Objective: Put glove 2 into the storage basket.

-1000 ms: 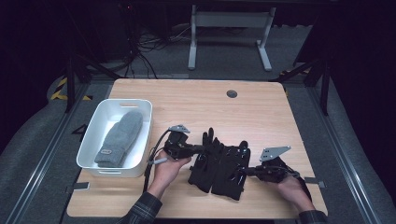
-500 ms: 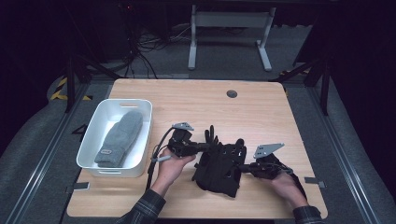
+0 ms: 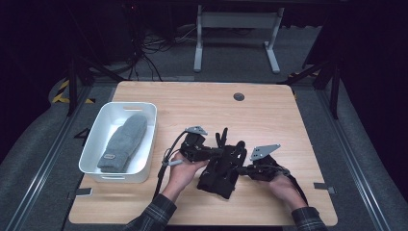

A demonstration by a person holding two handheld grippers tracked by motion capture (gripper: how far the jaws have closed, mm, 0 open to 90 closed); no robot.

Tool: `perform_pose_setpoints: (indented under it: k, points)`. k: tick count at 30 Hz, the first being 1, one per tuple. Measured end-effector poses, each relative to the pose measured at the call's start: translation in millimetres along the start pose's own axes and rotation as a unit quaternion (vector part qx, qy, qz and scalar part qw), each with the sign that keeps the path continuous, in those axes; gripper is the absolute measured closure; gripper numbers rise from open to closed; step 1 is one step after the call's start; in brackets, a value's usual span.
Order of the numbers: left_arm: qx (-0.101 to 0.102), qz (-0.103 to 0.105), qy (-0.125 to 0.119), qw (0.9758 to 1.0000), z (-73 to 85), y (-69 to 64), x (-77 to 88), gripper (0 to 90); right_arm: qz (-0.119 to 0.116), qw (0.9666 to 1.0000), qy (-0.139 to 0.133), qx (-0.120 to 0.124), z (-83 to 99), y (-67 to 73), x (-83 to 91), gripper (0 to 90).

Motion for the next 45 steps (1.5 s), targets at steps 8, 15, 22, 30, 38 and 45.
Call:
perform_pose_setpoints:
  k: [8, 15, 22, 30, 38, 45]
  points:
    - [0.000, 0.000, 0.010, 0.9999, 2.4, -1.3, -10.7, 87.6, -0.002, 1.0000, 0.000, 0.008, -8.8, 2.2, -11.0, 90.0]
    - [0.001, 0.003, 0.021, 0.9998, 6.7, -2.0, -22.7, 87.5, -0.003, 0.9999, -0.002, 0.012, -12.8, 3.4, -16.3, 90.0]
    - [-0.008, 0.008, 0.018, 0.9998, 7.1, -5.6, -24.8, 78.8, 0.017, 0.9997, -0.009, 0.015, -12.1, -2.8, -7.2, 85.3]
    - [-0.026, 0.015, 0.032, 0.9990, 11.1, -16.9, -20.7, 89.7, 0.085, 0.9961, -0.025, -0.004, -2.9, -29.0, 19.8, 68.7]
    - [-0.038, 0.016, 0.080, 0.9959, 34.3, -23.5, -43.0, 89.8, 0.187, 0.9797, -0.037, -0.062, 19.6, -73.3, 44.1, 33.1]
    - [-0.052, -0.007, 0.119, 0.9915, 44.1, -24.4, -49.9, 90.0, 0.217, 0.9720, -0.037, -0.083, 28.2, -86.7, 49.5, 27.1]
Point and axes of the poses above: each handheld gripper's, and its own axes: x roughly backward along the jaws, z roughly out of its underside, y roughly to its left, the point moved 6 cm from there along -x, roughly forward along the jaws, and after that the axes turned 5 degrees about -y, right-handed, at the moved point
